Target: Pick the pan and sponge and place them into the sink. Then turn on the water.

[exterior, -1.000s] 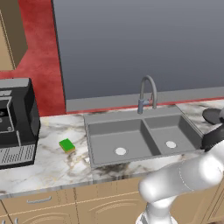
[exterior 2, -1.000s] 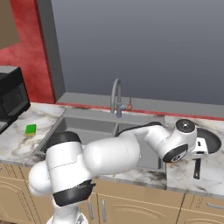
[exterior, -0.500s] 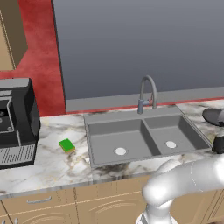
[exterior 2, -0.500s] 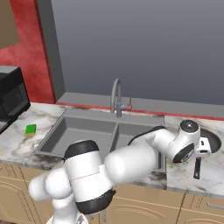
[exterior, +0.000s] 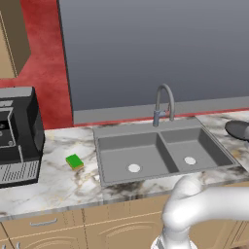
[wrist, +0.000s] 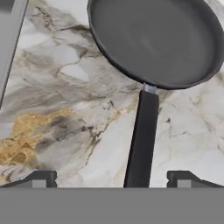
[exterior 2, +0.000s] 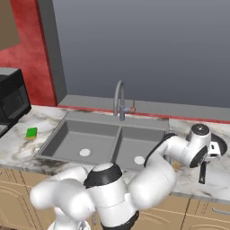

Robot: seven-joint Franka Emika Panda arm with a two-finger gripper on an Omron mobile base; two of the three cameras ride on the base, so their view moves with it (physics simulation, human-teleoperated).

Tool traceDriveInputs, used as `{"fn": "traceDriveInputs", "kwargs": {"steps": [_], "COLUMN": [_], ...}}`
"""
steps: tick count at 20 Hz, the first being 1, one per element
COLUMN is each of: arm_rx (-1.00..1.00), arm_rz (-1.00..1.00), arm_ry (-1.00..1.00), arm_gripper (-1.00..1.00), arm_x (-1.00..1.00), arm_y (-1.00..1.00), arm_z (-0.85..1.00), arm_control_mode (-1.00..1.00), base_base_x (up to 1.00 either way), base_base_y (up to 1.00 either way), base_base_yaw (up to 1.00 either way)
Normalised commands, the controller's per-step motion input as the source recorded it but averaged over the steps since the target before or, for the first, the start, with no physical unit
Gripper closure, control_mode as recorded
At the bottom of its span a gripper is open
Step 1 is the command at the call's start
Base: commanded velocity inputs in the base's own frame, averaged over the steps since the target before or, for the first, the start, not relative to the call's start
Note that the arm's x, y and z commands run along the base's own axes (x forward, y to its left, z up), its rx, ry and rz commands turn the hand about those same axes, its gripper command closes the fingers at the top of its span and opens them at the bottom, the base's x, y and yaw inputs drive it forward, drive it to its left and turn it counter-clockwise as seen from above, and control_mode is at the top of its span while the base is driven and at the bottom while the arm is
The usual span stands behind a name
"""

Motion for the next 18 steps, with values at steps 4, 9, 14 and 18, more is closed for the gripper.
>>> {"fn": "traceDriveInputs", "kwargs": {"steps": [4, 9, 14, 18], "arm_rx": [0.00, 0.00, 0.00, 0.00], "arm_rz": [0.00, 0.00, 0.00, 0.00], "arm_ry": [0.00, 0.00, 0.01, 0.02], "arm_gripper": [-1.00, -1.00, -1.00, 1.00], "arm_x": [0.08, 0.14, 0.24, 0.26], "arm_y": [-0.25, -0.23, -0.19, -0.17], "arm_z": [-0.28, -0.27, -0.22, -0.22], "arm_control_mode": [-1.00, -1.00, -1.00, -1.00], "base_base_x": [0.00, 0.00, 0.00, 0.00], "base_base_y": [0.00, 0.00, 0.00, 0.00], "base_base_yaw": [0.00, 0.00, 0.00, 0.00]}}
